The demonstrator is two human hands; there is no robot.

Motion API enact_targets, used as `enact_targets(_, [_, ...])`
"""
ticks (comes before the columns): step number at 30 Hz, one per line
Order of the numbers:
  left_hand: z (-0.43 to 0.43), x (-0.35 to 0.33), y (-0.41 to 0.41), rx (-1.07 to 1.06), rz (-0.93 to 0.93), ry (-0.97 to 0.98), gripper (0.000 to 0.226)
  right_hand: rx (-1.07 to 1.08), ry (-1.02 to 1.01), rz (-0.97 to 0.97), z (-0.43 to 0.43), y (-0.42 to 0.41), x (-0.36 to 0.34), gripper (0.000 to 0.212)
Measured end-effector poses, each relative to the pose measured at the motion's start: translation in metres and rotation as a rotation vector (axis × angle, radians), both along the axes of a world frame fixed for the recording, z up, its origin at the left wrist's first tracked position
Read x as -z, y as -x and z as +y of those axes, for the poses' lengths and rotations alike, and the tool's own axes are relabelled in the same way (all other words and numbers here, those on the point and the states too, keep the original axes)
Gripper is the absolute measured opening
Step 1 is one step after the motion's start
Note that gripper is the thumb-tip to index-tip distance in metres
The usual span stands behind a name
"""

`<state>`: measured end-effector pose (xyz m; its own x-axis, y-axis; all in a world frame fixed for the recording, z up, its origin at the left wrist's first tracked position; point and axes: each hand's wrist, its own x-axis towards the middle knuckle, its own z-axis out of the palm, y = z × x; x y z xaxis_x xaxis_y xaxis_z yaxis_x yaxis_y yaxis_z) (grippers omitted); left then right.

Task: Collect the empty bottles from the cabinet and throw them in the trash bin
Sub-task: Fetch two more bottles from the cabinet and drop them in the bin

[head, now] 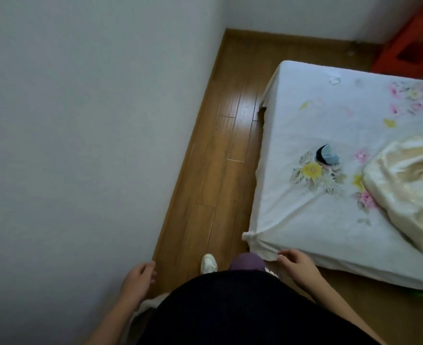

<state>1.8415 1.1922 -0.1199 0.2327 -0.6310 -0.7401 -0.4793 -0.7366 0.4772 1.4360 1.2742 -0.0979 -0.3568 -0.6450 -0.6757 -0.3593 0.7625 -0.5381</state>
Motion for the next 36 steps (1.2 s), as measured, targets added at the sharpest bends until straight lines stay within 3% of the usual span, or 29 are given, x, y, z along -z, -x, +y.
enact_targets(6, [-0.165, -0.035, 0.082, 0.279, 0.059, 0.114, 0.022, 0.244, -0.077, -0.045, -0.044, 0.051, 0.012, 0.005])
enact_targets(9, [-0.233, -0.036, 0.109, 0.342, 0.055, 0.143, 0.023, 0.318, -0.097, -0.065, -0.088, 0.073, 0.021, 0.014])
enact_targets(24, [-0.437, 0.012, 0.134, 0.079, -0.088, -0.043, 0.028, -0.064, 0.124, -0.058, -0.505, 0.162, -0.032, 0.025])
enact_targets(31, [-0.603, 0.007, 0.202, 0.129, -0.052, -0.039, 0.025, 0.03, 0.051, -0.047, -0.621, 0.215, -0.016, 0.021])
enact_targets(36, [-0.742, -0.02, 0.291, 0.312, 0.005, 0.028, 0.028, 0.229, -0.002, -0.025, -0.657, 0.264, -0.012, 0.012])
